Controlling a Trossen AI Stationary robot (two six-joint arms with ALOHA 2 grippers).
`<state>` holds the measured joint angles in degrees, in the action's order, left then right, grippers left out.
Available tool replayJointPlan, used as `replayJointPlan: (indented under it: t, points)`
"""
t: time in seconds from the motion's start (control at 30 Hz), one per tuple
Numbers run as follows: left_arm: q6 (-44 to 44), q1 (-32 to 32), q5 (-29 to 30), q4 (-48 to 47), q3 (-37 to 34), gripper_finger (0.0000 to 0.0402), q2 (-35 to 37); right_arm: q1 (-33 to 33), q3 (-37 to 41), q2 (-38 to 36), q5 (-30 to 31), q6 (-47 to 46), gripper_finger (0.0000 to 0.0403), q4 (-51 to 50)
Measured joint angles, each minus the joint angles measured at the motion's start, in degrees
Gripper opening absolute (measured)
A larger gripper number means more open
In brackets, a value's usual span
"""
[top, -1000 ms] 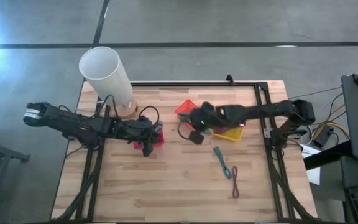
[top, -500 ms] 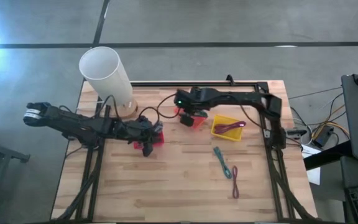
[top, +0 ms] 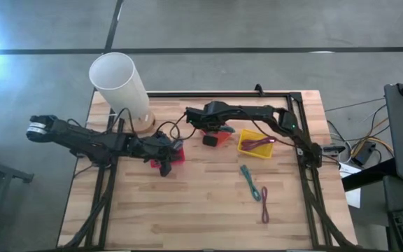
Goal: Pick & Place USB Port
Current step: Put the bottom black and blue charger cable into the orange bin, then put the black and blue charger cable into the orange bin
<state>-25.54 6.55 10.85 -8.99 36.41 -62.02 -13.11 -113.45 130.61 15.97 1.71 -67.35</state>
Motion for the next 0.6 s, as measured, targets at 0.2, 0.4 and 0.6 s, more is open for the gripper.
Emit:
replayJointPlan:
  t: [0.2,0.4,0.6]
  points:
    - [0.02,0.00,-0.02,-0.02,-0.10,0.0110,0.00,1.35,-4.31,1.79,-0.11,4.73,0.0049,-0.13]
    - [0.44,0.00,-0.04,-0.02,-0.12,0.0110,0.00,2.76,-6.47,1.67,-0.03,2.70,0.0083,-3.28]
    - [1.06,0.00,-0.02,-0.07,-0.12,0.0110,0.00,4.91,-9.99,1.09,0.08,-6.33,0.0106,-12.11]
